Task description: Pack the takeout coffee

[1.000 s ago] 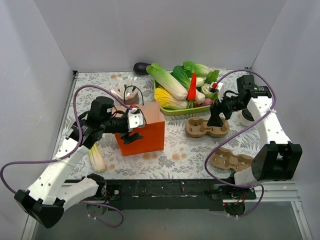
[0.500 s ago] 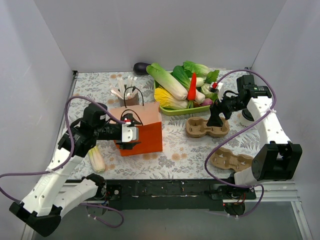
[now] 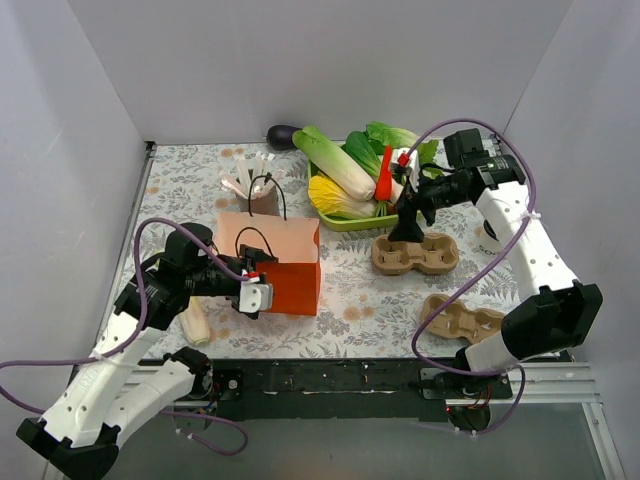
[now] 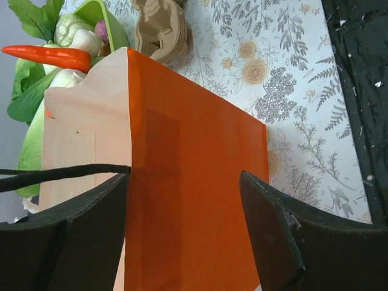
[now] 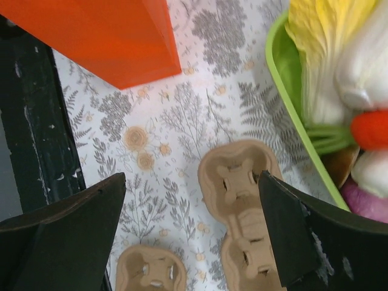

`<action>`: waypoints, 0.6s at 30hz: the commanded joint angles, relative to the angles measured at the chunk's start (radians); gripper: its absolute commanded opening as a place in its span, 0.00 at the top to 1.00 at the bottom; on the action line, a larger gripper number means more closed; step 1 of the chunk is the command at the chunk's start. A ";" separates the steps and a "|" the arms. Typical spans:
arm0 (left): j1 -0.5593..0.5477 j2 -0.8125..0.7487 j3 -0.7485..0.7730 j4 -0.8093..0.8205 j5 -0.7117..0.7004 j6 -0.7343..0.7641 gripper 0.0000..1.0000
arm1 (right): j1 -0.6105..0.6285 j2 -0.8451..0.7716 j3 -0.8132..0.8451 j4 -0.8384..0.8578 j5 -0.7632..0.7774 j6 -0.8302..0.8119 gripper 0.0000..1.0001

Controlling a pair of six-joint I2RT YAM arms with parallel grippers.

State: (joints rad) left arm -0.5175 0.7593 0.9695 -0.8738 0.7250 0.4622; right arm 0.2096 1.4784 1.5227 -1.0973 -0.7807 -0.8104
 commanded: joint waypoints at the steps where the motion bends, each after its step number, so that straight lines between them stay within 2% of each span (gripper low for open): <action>1: -0.004 -0.038 0.003 -0.033 0.002 0.116 0.30 | 0.141 -0.003 0.122 0.028 -0.100 0.048 0.02; 8: -0.004 -0.087 0.044 -0.106 -0.067 0.113 0.30 | 0.324 0.040 0.232 0.201 -0.137 0.241 0.02; 11: -0.004 -0.129 0.073 -0.108 -0.094 0.102 0.30 | 0.340 0.059 0.244 0.205 -0.123 0.247 0.02; 18: -0.004 -0.150 0.230 -0.358 -0.114 0.040 0.31 | 0.340 0.071 0.215 0.182 -0.101 0.235 0.02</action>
State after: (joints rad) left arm -0.5175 0.6376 1.1362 -1.0664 0.6312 0.5430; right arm 0.5507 1.5505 1.7370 -0.9318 -0.8742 -0.5968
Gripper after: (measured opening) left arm 0.689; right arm 0.981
